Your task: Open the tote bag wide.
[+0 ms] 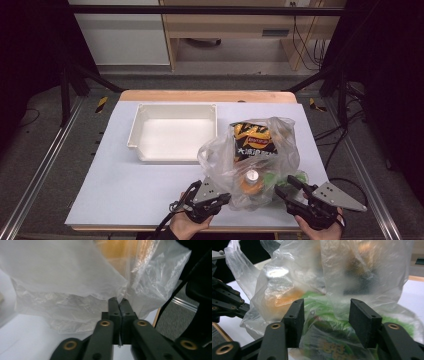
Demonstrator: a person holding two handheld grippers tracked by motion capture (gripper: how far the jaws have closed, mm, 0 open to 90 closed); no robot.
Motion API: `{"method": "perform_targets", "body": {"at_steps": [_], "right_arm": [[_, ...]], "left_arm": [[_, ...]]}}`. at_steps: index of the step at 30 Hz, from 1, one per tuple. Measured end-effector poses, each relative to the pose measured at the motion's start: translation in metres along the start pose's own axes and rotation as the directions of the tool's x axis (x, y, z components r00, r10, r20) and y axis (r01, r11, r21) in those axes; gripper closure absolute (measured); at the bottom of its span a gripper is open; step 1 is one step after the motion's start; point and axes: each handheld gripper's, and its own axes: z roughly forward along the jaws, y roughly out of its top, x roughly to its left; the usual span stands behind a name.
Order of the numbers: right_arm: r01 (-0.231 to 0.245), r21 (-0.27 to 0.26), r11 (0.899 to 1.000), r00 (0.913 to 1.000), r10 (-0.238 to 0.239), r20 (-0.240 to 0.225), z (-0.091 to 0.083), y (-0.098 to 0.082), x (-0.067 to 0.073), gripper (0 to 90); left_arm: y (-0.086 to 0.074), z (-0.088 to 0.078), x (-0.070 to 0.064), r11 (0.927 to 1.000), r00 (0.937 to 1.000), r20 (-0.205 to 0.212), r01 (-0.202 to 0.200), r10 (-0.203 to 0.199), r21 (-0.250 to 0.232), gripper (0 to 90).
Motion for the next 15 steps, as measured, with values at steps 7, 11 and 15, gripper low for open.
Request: {"method": "perform_targets", "body": {"at_steps": [7,11,15], "right_arm": [[-0.008,-0.053,0.999,0.9998,0.009,0.017,-0.010,0.015,-0.003,40.3],[-0.002,-0.080,0.997,0.9991,0.006,0.042,-0.014,0.030,-0.005,39.8],[0.027,-0.054,0.998,0.9972,-0.023,0.071,-0.003,0.046,-0.004,39.9]], "left_arm": [[0.018,-0.034,0.007,0.9890,0.9979,-0.053,0.030,-0.038,-0.145,47.9],[0.033,-0.054,0.006,0.9779,0.9961,-0.077,0.025,-0.042,-0.208,44.3],[0.056,-0.062,0.002,0.9702,0.9971,-0.069,0.015,-0.033,-0.242,42.4]]}}
